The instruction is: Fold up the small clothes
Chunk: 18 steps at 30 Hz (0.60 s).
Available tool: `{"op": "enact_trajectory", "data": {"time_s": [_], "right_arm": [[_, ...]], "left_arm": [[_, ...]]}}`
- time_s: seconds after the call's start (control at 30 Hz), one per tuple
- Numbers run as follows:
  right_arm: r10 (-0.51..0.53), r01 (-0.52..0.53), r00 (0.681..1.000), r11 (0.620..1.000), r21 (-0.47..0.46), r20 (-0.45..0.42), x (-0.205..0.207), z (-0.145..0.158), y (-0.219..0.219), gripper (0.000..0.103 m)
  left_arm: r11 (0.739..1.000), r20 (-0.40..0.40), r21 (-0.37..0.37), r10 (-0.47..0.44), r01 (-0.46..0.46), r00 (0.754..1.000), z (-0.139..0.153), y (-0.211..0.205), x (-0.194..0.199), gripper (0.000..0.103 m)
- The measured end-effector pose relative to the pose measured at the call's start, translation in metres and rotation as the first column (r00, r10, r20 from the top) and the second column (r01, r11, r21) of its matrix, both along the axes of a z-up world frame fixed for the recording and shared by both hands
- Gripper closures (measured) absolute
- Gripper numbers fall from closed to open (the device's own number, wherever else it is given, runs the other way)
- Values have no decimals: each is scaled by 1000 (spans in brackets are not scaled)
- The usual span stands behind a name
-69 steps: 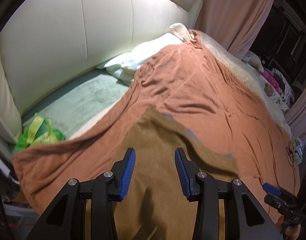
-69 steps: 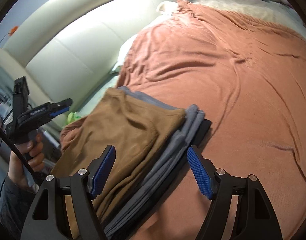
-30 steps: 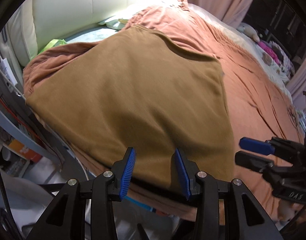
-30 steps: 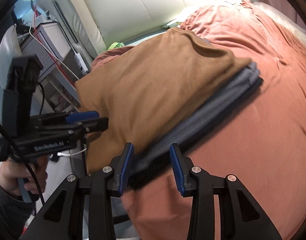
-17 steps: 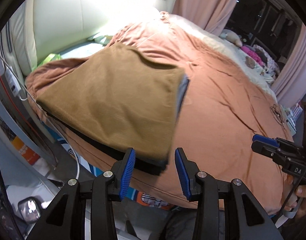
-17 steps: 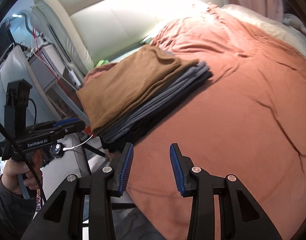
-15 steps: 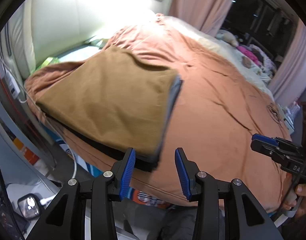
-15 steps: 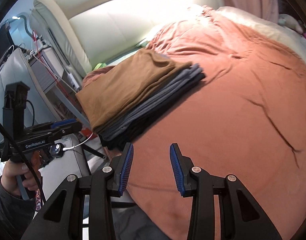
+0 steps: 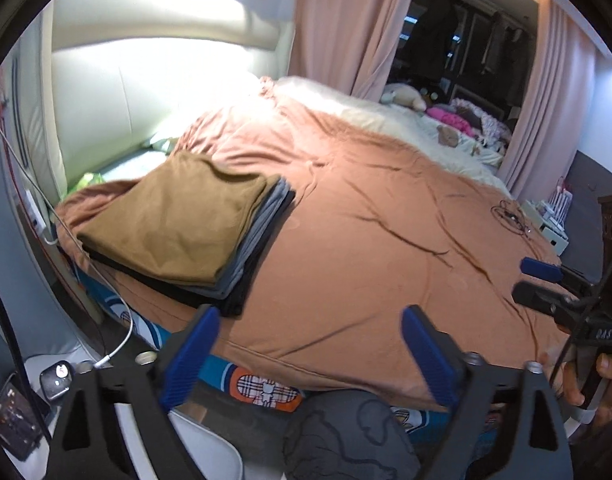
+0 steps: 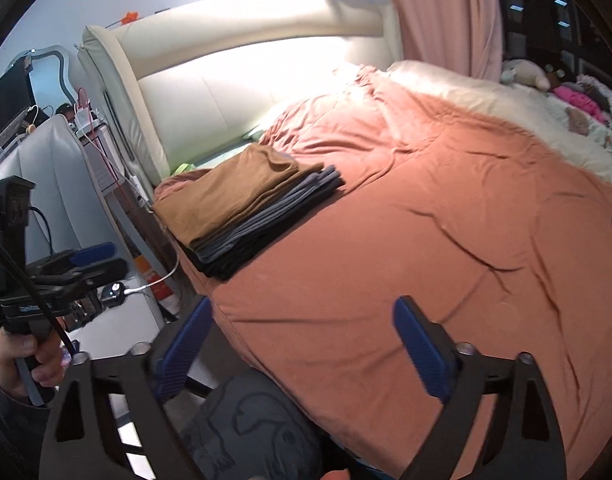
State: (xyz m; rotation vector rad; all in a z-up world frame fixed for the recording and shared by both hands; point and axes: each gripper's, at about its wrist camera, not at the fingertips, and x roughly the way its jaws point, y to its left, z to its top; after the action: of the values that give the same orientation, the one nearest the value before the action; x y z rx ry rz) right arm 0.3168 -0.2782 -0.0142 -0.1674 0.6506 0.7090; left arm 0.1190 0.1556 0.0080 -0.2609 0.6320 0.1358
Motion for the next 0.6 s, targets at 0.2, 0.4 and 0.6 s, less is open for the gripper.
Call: {"op": "enact_trajectory", "data": {"time_s": [0.2, 0.4, 0.6], "right_arm": [[-42, 40, 997, 998, 42, 60, -55, 2, -35, 0], [-85, 80, 991, 996, 49, 106, -102, -5, -62, 0], [-114, 104, 989, 989, 104, 91, -130, -17, -91, 0]], "left_arm": [[998, 98, 61, -12, 6, 995, 13, -38, -34, 0], [998, 150, 62, -37, 28, 988, 13, -69, -62, 0], [996, 168, 78, -48, 35, 985, 3, -92, -87, 0]]}}
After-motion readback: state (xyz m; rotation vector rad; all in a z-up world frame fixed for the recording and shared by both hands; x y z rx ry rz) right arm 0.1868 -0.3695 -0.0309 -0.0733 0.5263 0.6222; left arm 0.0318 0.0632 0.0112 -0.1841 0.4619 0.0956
